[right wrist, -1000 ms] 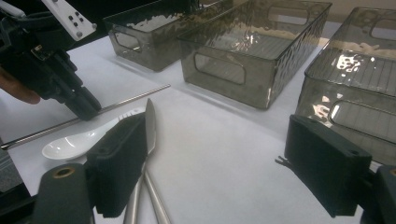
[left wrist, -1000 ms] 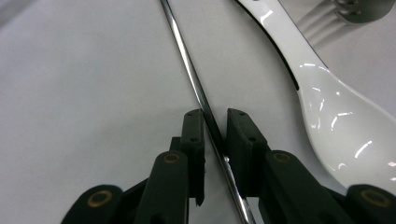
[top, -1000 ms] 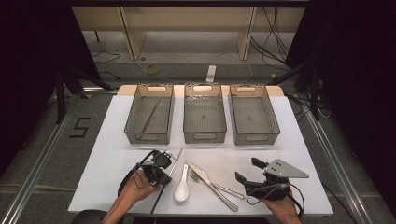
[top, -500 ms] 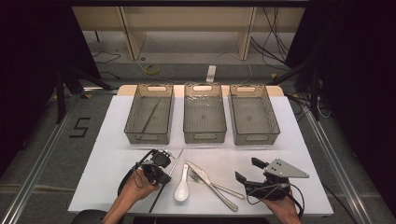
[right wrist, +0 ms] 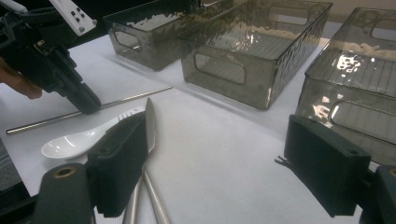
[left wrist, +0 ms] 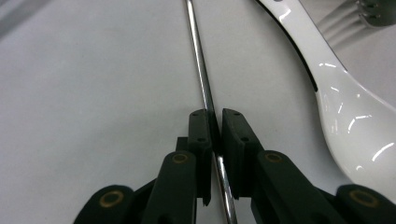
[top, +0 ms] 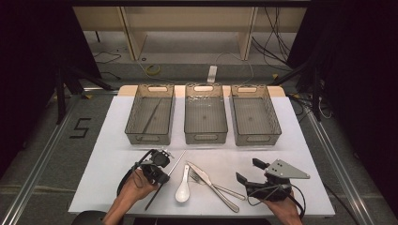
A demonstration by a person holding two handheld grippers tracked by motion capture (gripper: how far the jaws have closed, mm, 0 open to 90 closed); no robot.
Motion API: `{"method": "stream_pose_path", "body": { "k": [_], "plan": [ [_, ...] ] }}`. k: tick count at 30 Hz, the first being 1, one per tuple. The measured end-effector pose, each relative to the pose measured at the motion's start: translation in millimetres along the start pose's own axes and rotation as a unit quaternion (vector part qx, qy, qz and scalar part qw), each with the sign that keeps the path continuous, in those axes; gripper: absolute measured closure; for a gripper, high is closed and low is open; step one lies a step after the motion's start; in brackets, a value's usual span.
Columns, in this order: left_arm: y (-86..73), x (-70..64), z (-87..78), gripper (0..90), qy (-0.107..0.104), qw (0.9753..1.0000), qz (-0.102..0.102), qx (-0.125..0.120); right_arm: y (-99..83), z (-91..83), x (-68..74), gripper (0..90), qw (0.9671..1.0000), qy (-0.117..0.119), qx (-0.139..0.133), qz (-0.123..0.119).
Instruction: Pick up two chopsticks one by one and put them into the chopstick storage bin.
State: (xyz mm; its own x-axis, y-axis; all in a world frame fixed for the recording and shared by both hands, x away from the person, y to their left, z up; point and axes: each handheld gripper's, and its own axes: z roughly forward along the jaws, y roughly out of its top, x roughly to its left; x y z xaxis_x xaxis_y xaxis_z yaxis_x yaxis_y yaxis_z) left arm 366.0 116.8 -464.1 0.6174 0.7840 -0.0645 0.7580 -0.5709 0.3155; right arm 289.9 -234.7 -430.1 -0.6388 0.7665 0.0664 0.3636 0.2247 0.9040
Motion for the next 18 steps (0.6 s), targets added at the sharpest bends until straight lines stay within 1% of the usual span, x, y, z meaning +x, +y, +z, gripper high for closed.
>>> {"method": "stream_pose_path", "body": {
  "k": [2,7,8,11,16,18],
  "plan": [
    [0.7,-0.6,-0.2,80.5,0.004,0.9999,0.008,0.005,0.0,0.0,0.0,22.8,1.0,0.0,0.0,0.0],
    [0.8,-2.3,0.1,80.0,0.009,0.9998,0.014,0.005,0.0,-0.1,-0.2,22.7,1.0,-0.001,0.0,0.001],
    [0.7,-2.9,0.2,80.0,0.01,0.9999,0.013,0.005,0.0,0.0,-0.2,22.7,1.0,-0.001,0.0,0.0],
    [0.7,-4.8,0.1,80.9,0.017,0.9996,0.02,0.005,0.0,0.1,0.1,22.8,1.0,-0.001,0.001,0.0],
    [0.4,-2.3,-0.2,81.8,0.01,0.9998,0.016,0.002,0.1,0.1,0.1,22.8,1.0,-0.001,0.0,-0.001],
    [0.4,-2.7,-0.3,82.1,0.012,0.9998,0.019,0.002,0.1,0.2,0.4,22.8,1.0,-0.001,0.001,-0.001]
  ]
}}
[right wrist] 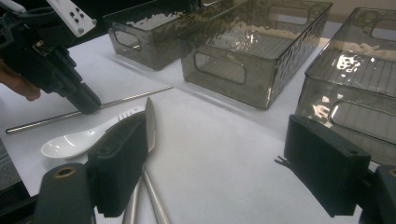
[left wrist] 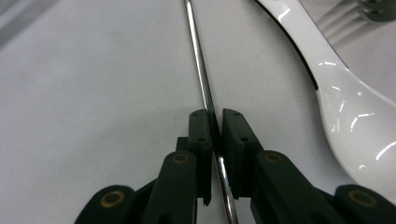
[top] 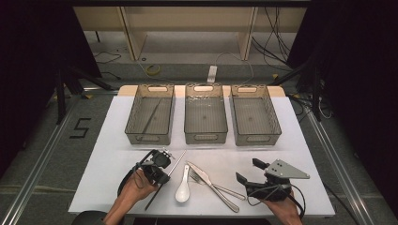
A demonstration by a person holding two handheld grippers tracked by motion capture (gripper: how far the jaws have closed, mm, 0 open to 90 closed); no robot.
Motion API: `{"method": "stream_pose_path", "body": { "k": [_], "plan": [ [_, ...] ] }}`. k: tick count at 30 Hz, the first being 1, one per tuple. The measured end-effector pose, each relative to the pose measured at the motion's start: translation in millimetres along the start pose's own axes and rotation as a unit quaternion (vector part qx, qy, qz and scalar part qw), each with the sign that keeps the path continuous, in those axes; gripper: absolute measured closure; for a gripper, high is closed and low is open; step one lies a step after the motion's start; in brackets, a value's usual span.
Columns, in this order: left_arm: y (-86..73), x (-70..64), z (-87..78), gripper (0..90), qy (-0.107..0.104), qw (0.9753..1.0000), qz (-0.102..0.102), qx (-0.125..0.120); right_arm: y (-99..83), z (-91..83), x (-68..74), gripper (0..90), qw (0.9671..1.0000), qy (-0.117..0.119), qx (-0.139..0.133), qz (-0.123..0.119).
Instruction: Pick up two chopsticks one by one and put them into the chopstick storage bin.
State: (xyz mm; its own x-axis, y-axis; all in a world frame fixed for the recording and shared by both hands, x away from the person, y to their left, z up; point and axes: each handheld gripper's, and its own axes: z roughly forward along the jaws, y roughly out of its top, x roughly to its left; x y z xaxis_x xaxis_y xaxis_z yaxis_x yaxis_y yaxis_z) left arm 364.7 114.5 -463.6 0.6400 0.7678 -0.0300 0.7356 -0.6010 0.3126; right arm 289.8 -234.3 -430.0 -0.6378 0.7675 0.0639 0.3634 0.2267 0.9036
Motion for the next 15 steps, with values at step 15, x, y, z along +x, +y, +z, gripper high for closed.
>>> {"method": "stream_pose_path", "body": {
  "k": [15],
  "plan": [
    [1.2,0.9,0.3,85.4,0.005,0.9998,0.017,-0.002,0.2,-0.4,-0.6,23.1,1.0,0.001,-0.001,0.0]
  ]
}}
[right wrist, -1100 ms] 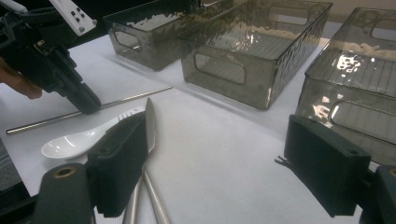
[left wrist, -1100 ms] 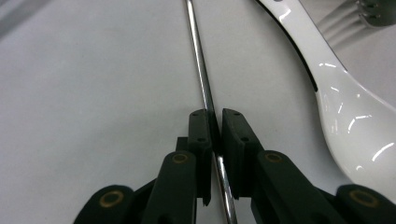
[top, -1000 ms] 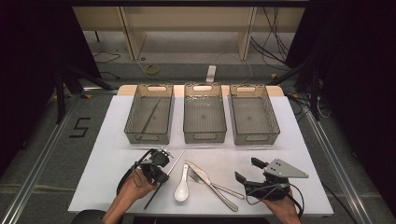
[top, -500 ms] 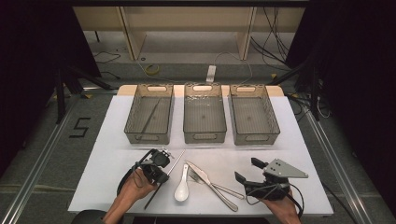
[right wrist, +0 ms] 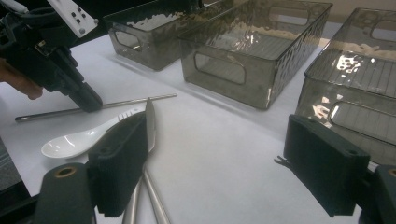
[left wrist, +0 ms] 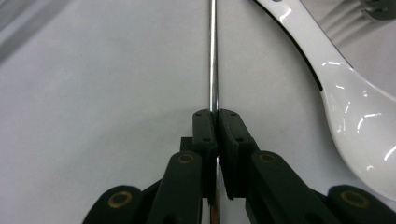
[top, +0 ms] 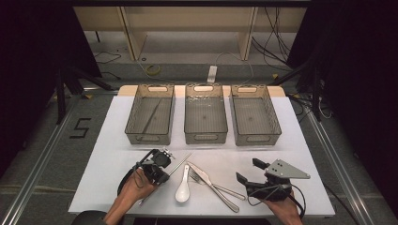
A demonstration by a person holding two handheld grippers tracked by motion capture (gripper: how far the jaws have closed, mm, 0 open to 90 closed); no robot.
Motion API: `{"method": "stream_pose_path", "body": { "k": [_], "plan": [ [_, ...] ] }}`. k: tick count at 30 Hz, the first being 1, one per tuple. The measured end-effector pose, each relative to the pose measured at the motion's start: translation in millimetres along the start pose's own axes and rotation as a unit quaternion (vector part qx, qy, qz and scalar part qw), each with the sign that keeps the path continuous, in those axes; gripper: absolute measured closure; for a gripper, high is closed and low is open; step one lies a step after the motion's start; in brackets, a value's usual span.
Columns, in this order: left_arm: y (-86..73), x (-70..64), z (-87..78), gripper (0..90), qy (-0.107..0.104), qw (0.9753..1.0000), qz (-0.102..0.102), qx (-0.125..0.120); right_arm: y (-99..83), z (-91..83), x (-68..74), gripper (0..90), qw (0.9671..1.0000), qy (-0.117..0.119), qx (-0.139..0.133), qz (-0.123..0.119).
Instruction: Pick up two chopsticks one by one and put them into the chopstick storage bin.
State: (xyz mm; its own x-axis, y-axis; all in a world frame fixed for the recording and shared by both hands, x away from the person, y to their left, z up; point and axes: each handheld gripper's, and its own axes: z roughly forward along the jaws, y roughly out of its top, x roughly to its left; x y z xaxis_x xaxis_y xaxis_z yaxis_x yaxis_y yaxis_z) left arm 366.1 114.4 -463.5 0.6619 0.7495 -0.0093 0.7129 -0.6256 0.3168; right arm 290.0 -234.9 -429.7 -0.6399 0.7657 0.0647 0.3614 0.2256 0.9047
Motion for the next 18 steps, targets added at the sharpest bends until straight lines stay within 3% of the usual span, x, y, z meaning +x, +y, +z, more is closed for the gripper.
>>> {"method": "stream_pose_path", "body": {
  "k": [9,18],
  "plan": [
    [-0.4,4.2,-3.4,85.4,-0.009,0.9998,0.001,-0.016,0.3,-0.3,-0.4,23.2,1.0,0.0,-0.001,0.0],
    [-1.6,10.1,-25.9,85.3,-0.027,0.9985,0.007,-0.047,0.3,-0.8,-0.4,23.2,1.0,-0.001,-0.001,0.002]
  ]
}}
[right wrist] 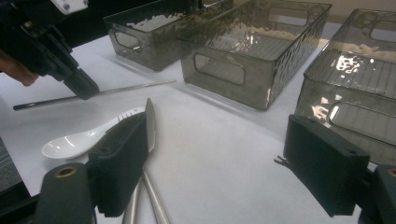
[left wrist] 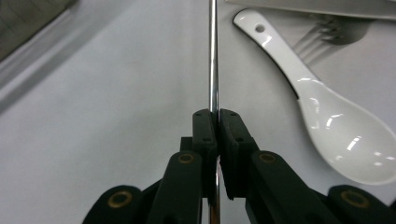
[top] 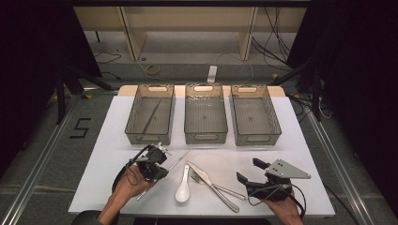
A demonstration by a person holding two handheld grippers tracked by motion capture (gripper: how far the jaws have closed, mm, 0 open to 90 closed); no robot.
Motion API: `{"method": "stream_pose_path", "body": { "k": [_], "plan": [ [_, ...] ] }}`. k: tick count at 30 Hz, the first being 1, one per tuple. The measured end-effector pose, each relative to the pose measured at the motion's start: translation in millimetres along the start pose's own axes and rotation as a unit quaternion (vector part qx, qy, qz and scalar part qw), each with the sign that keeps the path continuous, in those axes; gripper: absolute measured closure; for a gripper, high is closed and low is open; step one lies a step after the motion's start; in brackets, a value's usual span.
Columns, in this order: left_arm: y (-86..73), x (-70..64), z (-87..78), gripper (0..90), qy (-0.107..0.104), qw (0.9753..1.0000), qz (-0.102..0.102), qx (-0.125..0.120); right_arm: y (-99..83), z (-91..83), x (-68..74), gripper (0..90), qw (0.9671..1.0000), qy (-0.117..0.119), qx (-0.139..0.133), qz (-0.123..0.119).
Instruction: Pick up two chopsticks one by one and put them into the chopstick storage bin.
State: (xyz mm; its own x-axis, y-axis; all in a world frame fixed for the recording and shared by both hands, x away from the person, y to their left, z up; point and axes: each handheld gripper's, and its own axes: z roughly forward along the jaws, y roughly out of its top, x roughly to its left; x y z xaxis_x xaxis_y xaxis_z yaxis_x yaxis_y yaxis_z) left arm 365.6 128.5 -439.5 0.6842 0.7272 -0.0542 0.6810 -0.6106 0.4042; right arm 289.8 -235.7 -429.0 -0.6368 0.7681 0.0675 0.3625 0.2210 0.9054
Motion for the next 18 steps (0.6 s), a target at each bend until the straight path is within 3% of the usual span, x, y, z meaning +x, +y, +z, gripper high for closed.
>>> {"method": "stream_pose_path", "body": {
  "k": [9,18],
  "plan": [
    [3.6,6.3,-35.3,85.3,-0.01,0.9982,-0.006,-0.058,-0.3,-0.3,-0.5,23.1,1.0,-0.001,0.0,0.001],
    [14.6,26.9,-65.5,85.3,-0.02,0.9921,-0.024,-0.122,-0.9,-0.1,-1.1,23.0,1.0,0.0,0.001,0.004]
  ]
}}
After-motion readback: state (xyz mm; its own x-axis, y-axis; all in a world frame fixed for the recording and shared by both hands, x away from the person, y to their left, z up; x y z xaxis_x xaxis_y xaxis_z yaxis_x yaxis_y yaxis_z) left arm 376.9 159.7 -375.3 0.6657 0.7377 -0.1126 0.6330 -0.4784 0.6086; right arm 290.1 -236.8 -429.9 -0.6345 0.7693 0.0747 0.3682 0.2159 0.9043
